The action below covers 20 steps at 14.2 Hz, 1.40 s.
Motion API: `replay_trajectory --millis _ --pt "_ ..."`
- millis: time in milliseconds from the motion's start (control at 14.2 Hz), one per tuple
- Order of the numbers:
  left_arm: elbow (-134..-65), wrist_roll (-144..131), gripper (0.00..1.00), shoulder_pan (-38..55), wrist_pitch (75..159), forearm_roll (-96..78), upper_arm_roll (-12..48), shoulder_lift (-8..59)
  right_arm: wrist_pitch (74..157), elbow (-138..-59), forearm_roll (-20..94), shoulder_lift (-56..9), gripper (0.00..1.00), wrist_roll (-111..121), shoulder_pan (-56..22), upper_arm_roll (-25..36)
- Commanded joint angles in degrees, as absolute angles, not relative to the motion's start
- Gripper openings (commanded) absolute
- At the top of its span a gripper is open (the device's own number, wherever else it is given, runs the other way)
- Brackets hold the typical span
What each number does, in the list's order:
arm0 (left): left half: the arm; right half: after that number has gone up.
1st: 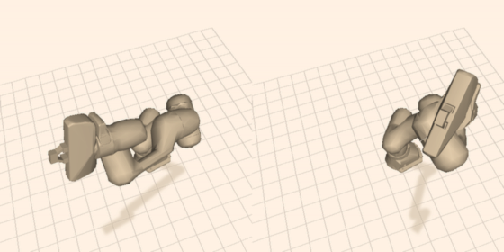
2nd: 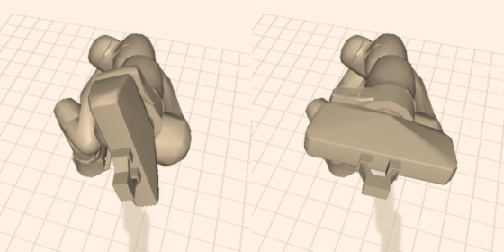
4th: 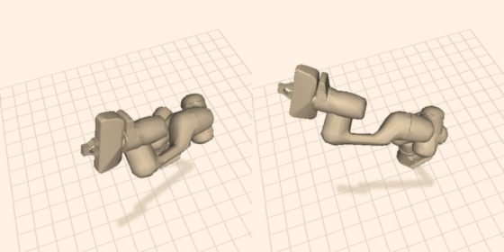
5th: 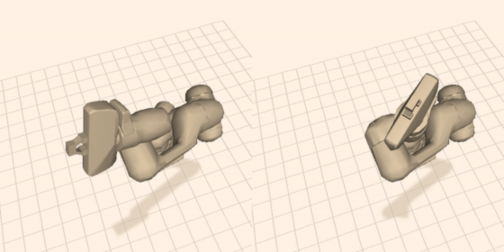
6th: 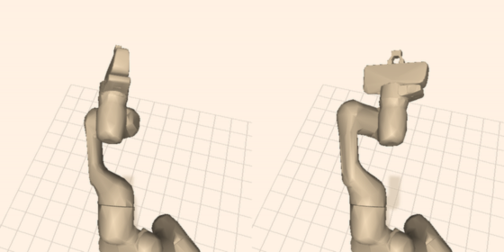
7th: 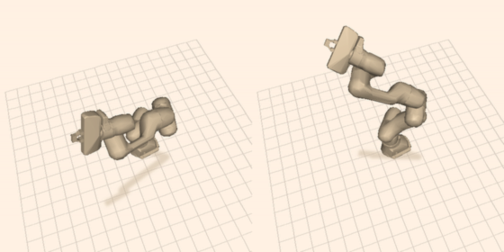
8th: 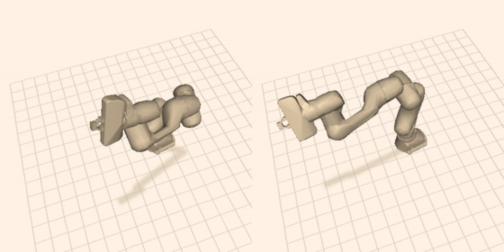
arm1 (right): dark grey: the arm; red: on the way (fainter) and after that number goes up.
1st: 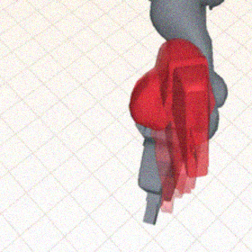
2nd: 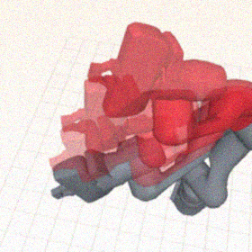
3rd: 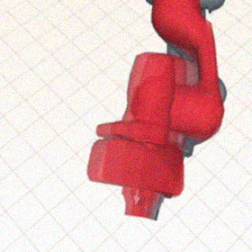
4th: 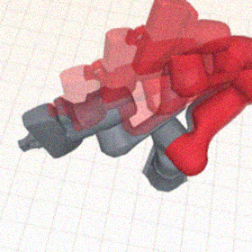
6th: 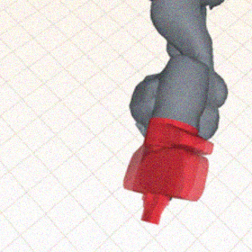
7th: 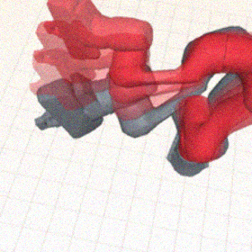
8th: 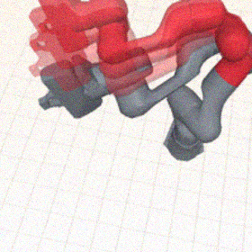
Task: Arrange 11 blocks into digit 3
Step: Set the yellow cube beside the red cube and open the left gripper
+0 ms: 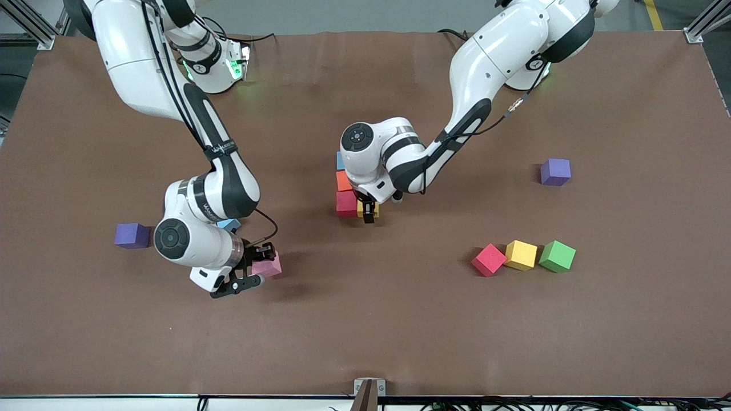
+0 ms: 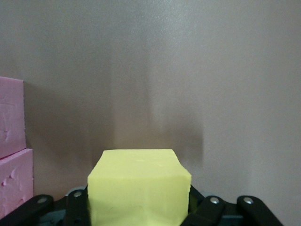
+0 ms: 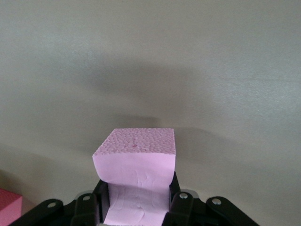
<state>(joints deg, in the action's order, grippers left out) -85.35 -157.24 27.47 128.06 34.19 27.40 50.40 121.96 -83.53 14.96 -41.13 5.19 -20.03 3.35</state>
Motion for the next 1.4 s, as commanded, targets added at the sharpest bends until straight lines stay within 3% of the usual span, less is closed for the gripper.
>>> replay_trajectory --millis 0,70,702,1053,1333 --pt "-85.3 -162.7 0.87 28.7 130.3 36.8 26.4 51.5 121.4 -83.1 16.2 -40.9 0.37 2.0 -21.9 3.3" --pt "-85.3 -162.7 1.0 28.7 130.3 39.0 26.4 51.3 121.5 -83.1 16.2 -41.0 0.37 1.7 -22.7 3.3" --pt "-85.5 -160.0 1.0 27.0 125.4 39.6 28.2 47.3 122.2 -83.1 16.2 -41.3 0.37 -5.5 -27.1 2.5" --pt "-86.0 -157.1 1.0 20.8 120.0 39.4 35.9 44.2 122.2 -83.1 16.2 -41.5 0.37 -9.8 -28.6 2.5" --pt "-85.8 -145.6 1.0 9.3 114.5 39.4 43.8 43.0 122.2 -83.1 16.2 -41.7 0.37 -9.9 -28.7 2.5"
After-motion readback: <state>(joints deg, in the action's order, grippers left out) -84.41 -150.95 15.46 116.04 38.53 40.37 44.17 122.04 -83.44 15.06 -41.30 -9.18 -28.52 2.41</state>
